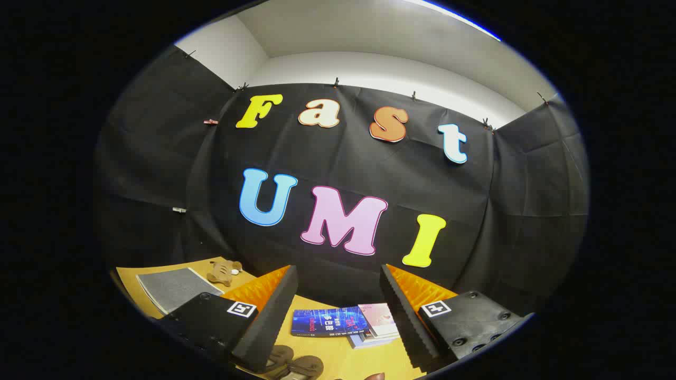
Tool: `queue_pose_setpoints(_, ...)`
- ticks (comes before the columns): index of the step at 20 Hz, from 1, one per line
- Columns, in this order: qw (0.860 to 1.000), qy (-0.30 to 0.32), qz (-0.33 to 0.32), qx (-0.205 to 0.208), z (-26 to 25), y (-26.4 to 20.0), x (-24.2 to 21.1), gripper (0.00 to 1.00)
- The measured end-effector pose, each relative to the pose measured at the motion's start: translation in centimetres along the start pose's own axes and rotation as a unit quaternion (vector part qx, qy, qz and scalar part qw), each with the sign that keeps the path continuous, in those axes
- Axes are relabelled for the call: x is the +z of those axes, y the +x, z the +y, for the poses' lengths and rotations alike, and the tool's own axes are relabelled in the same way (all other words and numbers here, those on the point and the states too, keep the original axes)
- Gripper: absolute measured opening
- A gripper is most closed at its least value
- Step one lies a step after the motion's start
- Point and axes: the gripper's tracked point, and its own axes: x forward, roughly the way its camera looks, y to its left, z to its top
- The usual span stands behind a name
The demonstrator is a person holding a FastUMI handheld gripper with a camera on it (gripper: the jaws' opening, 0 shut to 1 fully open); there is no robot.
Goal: Open the storage box then place both shoes into the box .Put the left shoe in first, then the right shoe, with the right side of both shoes facing outward in a uniform manner.
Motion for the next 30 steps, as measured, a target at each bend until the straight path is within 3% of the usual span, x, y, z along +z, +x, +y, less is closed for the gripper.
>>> queue_pose_setpoints(12,0.997,0.021,0.068,-0.032,-0.5,-0.2,-4.1,0.97)
queue_pose_setpoints(20,0.997,0.042,0.057,-0.018,-2.0,-0.2,-4.1,0.97)
queue_pose_setpoints(30,0.999,-0.007,0.030,0.019,1.1,0.7,-3.6,0.97)
